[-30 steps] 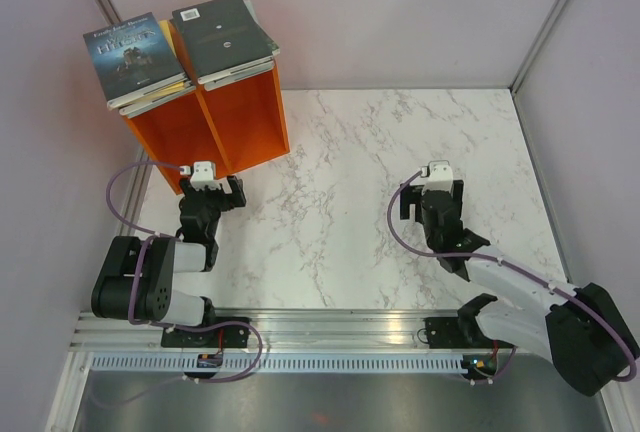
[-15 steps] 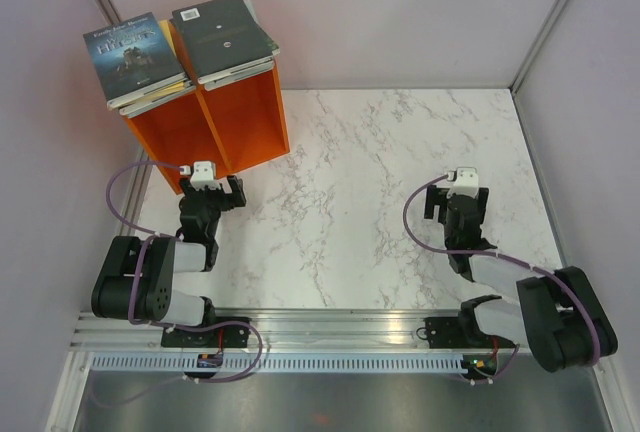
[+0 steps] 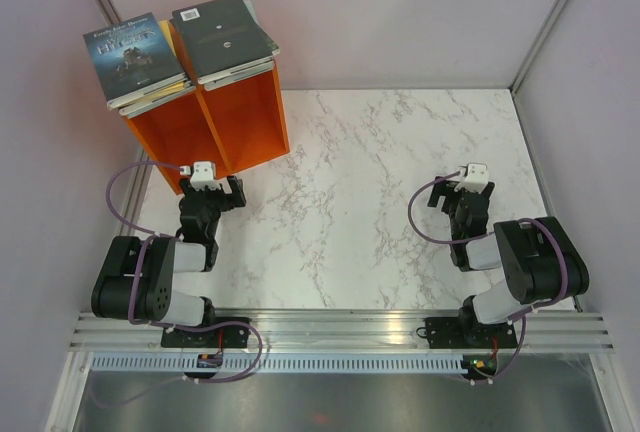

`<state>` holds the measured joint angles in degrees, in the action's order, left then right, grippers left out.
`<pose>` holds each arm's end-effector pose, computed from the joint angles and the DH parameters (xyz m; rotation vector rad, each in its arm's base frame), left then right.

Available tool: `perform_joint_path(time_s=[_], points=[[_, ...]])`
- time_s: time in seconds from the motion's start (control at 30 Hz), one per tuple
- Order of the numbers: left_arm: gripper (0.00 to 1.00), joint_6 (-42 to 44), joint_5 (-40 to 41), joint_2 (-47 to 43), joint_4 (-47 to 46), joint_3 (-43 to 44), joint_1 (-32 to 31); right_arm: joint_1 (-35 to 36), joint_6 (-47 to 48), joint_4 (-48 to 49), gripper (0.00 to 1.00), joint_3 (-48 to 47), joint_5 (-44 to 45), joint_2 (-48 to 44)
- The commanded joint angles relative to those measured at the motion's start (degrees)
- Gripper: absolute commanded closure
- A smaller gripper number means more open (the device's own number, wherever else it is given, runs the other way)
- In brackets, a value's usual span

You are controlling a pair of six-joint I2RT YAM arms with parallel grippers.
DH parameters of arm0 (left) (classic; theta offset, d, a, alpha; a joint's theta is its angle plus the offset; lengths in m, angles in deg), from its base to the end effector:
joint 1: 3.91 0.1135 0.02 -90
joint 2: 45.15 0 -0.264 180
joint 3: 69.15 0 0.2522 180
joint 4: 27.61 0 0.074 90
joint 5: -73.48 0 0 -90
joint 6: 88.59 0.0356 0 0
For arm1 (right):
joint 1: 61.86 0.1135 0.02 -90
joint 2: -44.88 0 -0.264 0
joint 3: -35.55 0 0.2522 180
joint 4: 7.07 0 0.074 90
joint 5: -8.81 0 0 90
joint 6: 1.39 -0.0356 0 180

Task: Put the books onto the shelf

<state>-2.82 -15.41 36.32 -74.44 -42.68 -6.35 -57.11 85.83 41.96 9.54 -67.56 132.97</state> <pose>0.2338 -0.0093 0.1524 -0.0412 1.7134 -0.0698 0.2350 0.0111 0.1300 0.1389 1.7882 -0.1198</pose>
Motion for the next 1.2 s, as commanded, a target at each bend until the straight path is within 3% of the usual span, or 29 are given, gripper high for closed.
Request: perform_joint_path(time_s=[0.0,1.17], points=[[0.00,3.00,0.48,0.35,-4.53,-0.23,0.06,-0.10,0.32,5.51,0.02,-1.37,-3.43,-0.38],[0.00,3.00,0.48,0.35,-4.53,-0.23,0.06,-0.10,1.64,4.80,0.02,-1.81,-6.86,-0.20]])
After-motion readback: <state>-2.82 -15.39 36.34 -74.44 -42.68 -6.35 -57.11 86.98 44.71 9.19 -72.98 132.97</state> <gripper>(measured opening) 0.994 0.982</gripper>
